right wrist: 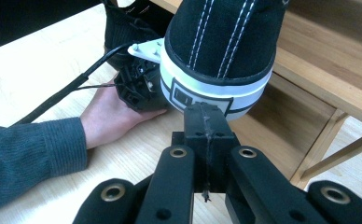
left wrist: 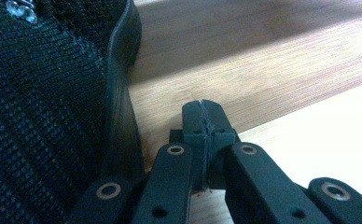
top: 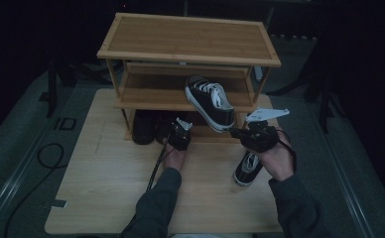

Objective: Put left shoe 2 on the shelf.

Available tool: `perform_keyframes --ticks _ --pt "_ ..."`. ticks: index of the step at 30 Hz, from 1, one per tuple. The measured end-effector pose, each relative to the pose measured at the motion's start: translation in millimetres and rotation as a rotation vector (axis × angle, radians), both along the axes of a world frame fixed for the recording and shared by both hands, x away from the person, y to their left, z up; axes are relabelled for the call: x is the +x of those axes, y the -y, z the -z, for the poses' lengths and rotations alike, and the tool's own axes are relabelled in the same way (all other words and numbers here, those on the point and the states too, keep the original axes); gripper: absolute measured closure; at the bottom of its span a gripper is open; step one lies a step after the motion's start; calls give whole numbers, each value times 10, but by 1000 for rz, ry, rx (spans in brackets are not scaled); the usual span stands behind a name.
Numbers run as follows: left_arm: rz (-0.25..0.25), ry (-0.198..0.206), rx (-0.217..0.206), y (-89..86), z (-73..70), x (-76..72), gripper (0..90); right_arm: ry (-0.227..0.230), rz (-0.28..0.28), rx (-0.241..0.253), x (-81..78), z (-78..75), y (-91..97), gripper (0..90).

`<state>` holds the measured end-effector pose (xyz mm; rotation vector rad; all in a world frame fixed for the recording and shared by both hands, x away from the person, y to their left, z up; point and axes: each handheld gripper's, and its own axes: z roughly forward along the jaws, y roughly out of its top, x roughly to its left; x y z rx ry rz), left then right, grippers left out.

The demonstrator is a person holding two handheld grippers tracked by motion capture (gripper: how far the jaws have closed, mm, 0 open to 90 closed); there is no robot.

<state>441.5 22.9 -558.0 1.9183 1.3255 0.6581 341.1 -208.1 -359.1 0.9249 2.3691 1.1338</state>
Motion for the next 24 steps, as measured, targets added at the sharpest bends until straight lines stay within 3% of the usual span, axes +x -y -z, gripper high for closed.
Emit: perform_keyframes --ticks 20,24 --pt "-2 8 14 17 3 -6 900 -3 -24 16 51 23 -124 900" --pt "-9 6 2 17 4 -4 900 9 -21 -1 54 25 -174 900"
